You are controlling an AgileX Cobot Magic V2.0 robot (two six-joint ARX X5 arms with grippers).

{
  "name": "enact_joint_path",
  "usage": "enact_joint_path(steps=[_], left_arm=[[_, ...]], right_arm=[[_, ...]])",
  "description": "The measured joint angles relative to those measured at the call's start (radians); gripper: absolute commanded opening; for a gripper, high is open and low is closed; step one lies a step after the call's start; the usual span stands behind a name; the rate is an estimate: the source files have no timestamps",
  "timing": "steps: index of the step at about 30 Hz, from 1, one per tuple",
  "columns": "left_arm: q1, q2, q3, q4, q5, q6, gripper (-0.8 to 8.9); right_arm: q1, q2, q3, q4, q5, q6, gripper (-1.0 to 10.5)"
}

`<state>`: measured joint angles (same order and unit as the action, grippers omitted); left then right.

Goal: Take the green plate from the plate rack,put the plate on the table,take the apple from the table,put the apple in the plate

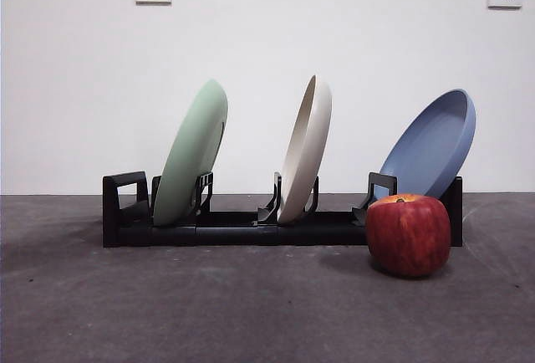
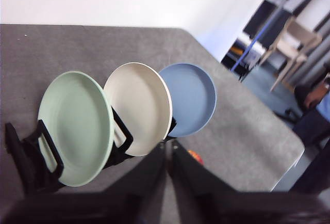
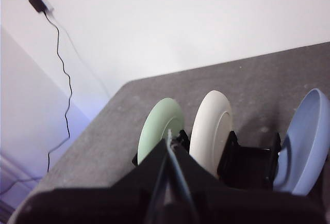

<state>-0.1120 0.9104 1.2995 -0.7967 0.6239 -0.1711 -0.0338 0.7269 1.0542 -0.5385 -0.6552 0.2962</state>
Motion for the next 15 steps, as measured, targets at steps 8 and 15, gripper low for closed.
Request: enact_joint_path(steps=[8,15], left_arm=[[-0.006,0.170,0.203,-0.055,0.000,0.059,3.86],[-0.051,0.302,0.266,-0.055,-0.056,0.059,3.87]], right_arm=[[0.000,0.127,0.175,-0.169,0.000,-0.119,3.9],[0.000,0.194,0.206,-0.211,0.000,-0.136,5.1]])
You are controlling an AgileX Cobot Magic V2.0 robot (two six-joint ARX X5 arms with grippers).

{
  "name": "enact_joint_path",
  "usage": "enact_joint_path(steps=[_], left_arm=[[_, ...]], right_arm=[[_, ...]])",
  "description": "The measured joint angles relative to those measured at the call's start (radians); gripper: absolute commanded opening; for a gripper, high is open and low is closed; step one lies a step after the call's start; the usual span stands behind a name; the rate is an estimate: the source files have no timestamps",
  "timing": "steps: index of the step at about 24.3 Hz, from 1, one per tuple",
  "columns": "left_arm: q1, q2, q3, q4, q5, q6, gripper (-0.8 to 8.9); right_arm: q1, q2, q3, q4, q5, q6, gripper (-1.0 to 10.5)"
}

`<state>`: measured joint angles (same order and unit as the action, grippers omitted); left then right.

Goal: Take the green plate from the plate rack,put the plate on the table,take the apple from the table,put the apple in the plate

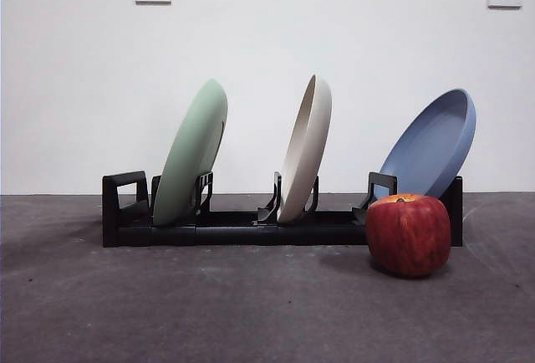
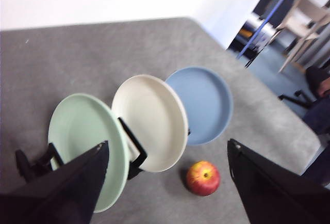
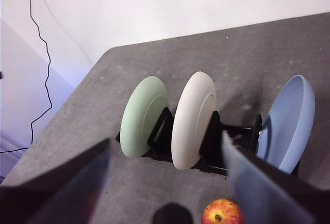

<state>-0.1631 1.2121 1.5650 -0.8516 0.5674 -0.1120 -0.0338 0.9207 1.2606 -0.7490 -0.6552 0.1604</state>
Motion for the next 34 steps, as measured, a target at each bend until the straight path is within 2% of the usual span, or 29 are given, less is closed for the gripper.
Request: enact_joint_path(steps=[12,16,22,34], left_arm=[[-0.122,0.261,0.002,0.037,-0.092,0.000,3.87],[-0.161,0.362,0.002,0.116,-0.102,-0.005,3.87],[-0.180,0.452,0.002,0.177,-0.213,-0.012,3.86],[-0.180,0.562,0.003,0.241,-0.226,-0.012,3.71]], right_arm=[[0.000,0.053,0.017,-0.005,0.000,-0.004,5.0],[0.000,0.058,0.017,-0.005,0.000,-0.004,5.0],[0.001,0.058,0.017,-0.005,0.000,-0.004,5.0],[0.001,0.058,0.017,-0.005,0.000,-0.011,5.0]])
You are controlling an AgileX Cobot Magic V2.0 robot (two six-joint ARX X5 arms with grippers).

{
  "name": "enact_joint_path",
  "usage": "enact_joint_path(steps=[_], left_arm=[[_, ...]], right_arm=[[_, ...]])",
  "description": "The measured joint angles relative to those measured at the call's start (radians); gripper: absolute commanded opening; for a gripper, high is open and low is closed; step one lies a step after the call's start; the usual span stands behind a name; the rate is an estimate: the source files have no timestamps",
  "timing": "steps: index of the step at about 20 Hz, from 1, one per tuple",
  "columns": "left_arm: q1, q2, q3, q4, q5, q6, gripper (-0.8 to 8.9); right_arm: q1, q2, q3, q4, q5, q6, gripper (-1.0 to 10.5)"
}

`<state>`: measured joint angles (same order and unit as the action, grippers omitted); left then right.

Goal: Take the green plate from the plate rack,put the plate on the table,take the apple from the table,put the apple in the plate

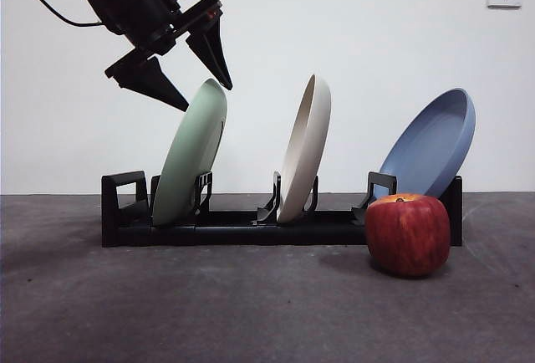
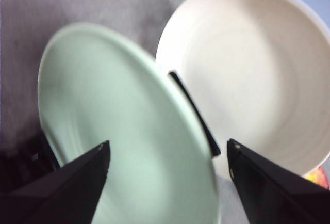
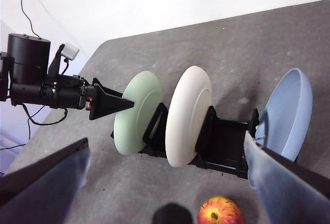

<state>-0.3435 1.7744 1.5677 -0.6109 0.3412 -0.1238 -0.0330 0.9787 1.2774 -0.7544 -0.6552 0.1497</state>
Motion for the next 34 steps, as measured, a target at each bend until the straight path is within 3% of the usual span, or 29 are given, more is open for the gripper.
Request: enact_joint_path(steps=[1,4,6,16,21,25,29,31,34], left_arm=[[0.000,0.000,0.002,0.001,0.000,0.000,3.39],[0.000,0.000,0.002,0.001,0.003,0.000,0.94],[0.000,0.000,0.002,0.003,0.016,-0.001,-0.03],[-0.008,0.000,0.018,-0.015,0.107,-0.021,-0.09],[-0.015,0.000,0.172,-0.102,0.130,-0.027,-0.09],[-0.048,0.000,0.383,-0.246,0.130,-0.013,-0.09],[-0.108,0.000,0.628,-0.528,0.121,0.095,-0.09],[-0.154,0.000,0.737,-0.692,0.058,0.161,-0.09],[-0.241,-0.058,0.761,-0.721,-0.069,0.201,-0.09]], right_arm=[[0.000,0.000,0.000,0.000,0.000,-0.002,5.0],[0.000,0.000,0.000,0.000,0.000,-0.004,5.0],[0.000,0.000,0.000,0.000,0.000,-0.005,5.0],[0.000,0.000,0.000,0.000,0.000,-0.005,5.0],[0.000,0.000,0.000,-0.004,0.000,-0.005,5.0],[0.000,0.000,0.000,-0.011,0.000,-0.005,5.0],[0.000,0.000,0.000,-0.015,0.000,-0.005,5.0],[0.000,0.000,0.000,-0.015,0.000,-0.005,5.0],[0.000,0.000,0.000,-0.016,0.000,-0.005,5.0]])
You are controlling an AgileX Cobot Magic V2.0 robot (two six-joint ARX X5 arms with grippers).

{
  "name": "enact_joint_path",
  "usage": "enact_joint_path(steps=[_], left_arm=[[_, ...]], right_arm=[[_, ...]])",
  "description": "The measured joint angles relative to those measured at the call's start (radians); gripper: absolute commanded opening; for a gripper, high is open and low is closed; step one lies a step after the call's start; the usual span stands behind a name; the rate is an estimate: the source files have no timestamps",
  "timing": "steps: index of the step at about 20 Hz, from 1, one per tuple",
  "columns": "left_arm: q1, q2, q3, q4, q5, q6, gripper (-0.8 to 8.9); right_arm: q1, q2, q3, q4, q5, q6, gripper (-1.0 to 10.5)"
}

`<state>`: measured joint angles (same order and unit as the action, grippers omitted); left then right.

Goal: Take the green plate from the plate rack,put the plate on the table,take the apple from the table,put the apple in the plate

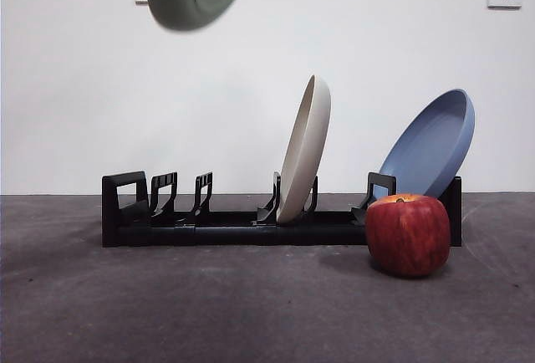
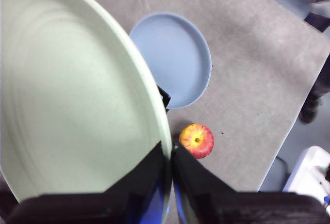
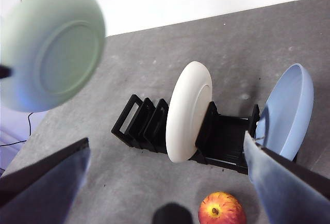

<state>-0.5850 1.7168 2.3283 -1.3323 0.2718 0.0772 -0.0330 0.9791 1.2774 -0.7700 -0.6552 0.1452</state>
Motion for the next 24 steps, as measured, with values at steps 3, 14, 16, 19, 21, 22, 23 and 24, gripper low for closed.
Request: enact_joint_path(steps=[3,14,16,19,21,22,23,24], left_arm=[[-0.121,-0.104,0.000,0.000,-0.106,0.008,-0.09],[-0.671,-0.364,-0.425,0.000,-0.577,-0.134,-0.09],[-0.705,-0.375,-0.547,0.000,-0.618,-0.180,-0.09],[-0.724,-0.378,-0.712,0.000,-0.669,-0.254,-0.09],[-0.725,-0.377,-0.808,0.006,-0.706,-0.293,-0.09],[-0.725,-0.377,-0.852,0.019,-0.724,-0.309,-0.09],[-0.725,-0.377,-0.903,0.044,-0.744,-0.326,-0.09],[-0.725,-0.377,-0.945,0.072,-0.757,-0.336,-0.09]], right_arm=[[0.000,0.000,0.000,-0.021,0.000,0.000,5.0],[0.000,0.000,0.000,-0.035,0.000,0.000,5.0],[0.000,0.000,0.000,-0.044,0.000,0.000,5.0],[0.000,0.000,0.000,-0.046,0.000,0.000,5.0],[0.000,0.000,0.000,-0.046,0.000,0.000,5.0],[0.000,0.000,0.000,-0.047,0.000,0.000,5.0],[0.000,0.000,0.000,-0.047,0.000,0.000,5.0],[0.000,0.000,0.000,-0.048,0.000,0.000,5.0]])
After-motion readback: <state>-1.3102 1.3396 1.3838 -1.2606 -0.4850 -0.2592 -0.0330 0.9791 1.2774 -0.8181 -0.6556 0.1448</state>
